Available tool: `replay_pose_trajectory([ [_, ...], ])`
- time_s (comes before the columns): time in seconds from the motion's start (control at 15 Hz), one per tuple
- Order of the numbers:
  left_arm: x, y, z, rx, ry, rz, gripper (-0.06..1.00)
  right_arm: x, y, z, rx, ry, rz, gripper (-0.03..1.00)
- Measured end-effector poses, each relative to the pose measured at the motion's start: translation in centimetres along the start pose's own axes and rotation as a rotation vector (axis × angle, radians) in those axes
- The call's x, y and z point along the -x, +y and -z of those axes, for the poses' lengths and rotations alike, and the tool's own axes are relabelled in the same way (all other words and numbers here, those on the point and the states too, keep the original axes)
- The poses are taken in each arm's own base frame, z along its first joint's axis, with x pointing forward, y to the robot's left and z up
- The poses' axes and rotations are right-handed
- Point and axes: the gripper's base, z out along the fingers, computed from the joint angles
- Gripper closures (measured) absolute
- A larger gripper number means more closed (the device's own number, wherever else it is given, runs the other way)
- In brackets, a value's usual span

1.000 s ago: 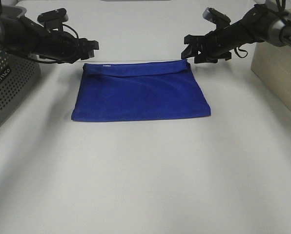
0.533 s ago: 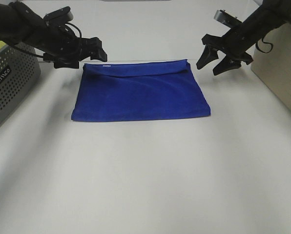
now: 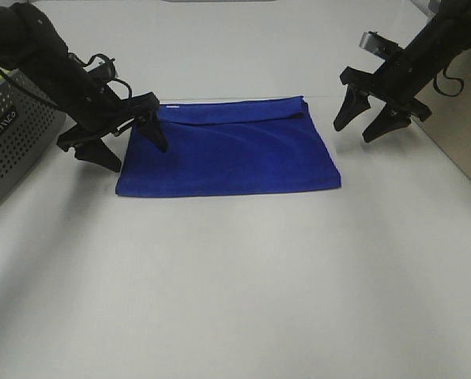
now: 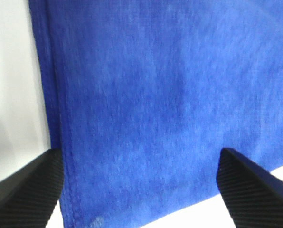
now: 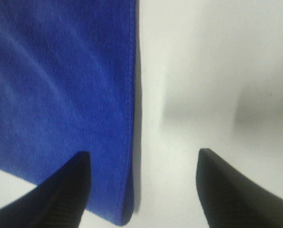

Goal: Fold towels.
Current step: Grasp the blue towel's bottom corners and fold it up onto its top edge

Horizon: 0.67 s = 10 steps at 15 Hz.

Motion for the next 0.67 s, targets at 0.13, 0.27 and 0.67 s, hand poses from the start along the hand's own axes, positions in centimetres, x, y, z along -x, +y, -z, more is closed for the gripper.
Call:
replay_pose_trajectory([
  [0.13,-0.3,0.4,0.0,0.047,0.033,0.022,0.13,-1.3,-0.4,-0.9,0.0,0.061,-0.004,0.34],
  [0.27,-0.4,0.6,0.0,0.067,0.047,0.035,0.13,-2.6,-1.1,-2.3,0.011,0.124,-0.022,0.34],
  [0.67,-1.4,1.2,-1.4,0.035,0.05,0.1,0.13,-3.5,-0.7,-3.7,0.07,0.166,-0.031,0.34],
])
